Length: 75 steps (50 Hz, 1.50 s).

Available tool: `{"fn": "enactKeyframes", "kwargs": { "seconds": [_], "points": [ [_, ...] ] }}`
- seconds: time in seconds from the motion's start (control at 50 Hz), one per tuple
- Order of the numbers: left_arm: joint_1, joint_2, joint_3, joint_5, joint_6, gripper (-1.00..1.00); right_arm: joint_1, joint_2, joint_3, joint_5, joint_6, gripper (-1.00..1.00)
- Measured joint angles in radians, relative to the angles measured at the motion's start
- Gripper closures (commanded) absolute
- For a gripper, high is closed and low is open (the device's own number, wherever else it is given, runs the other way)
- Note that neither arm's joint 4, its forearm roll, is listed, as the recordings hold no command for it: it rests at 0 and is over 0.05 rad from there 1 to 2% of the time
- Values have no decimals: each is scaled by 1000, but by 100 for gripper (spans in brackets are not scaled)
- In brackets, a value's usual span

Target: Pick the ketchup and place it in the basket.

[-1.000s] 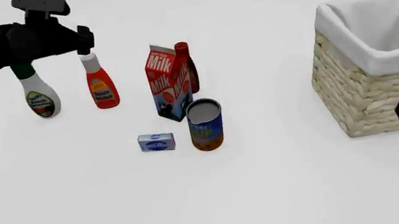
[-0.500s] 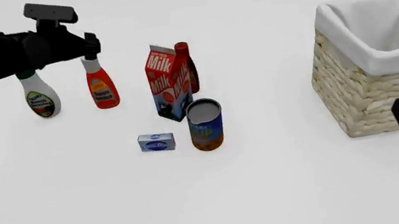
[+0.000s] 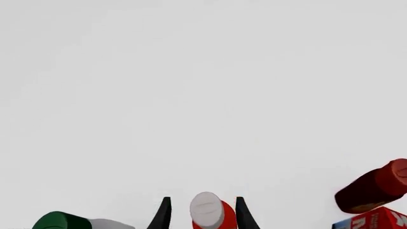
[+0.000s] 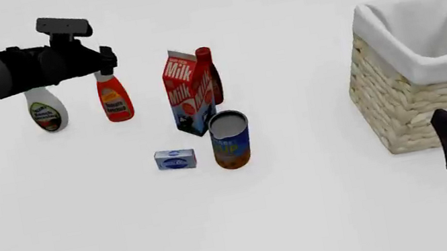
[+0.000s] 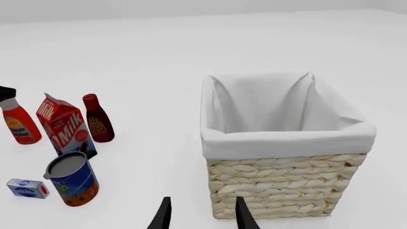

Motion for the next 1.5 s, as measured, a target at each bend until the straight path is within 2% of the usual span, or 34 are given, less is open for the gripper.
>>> {"fn": "enactKeyframes", "kwargs": {
  "seconds": [0.58, 0.6, 1.0, 1.38, 1.5],
  "points": [
    [4, 84, -5, -31, -43, -100, 2, 105, 1, -79, -8, -100],
    [4, 86, -5, -32, -44, 100, 2, 108, 1, -81, -8, -100],
    [24, 25, 13, -25, -65, 100, 2, 95, 1, -71, -15, -100],
    [13, -178, 88, 25, -60, 100, -3, -46, 1, 36, -21, -100],
    [-1, -257, 131, 42, -58, 100, -3, -46, 1, 39, -26, -100]
  ]
}}
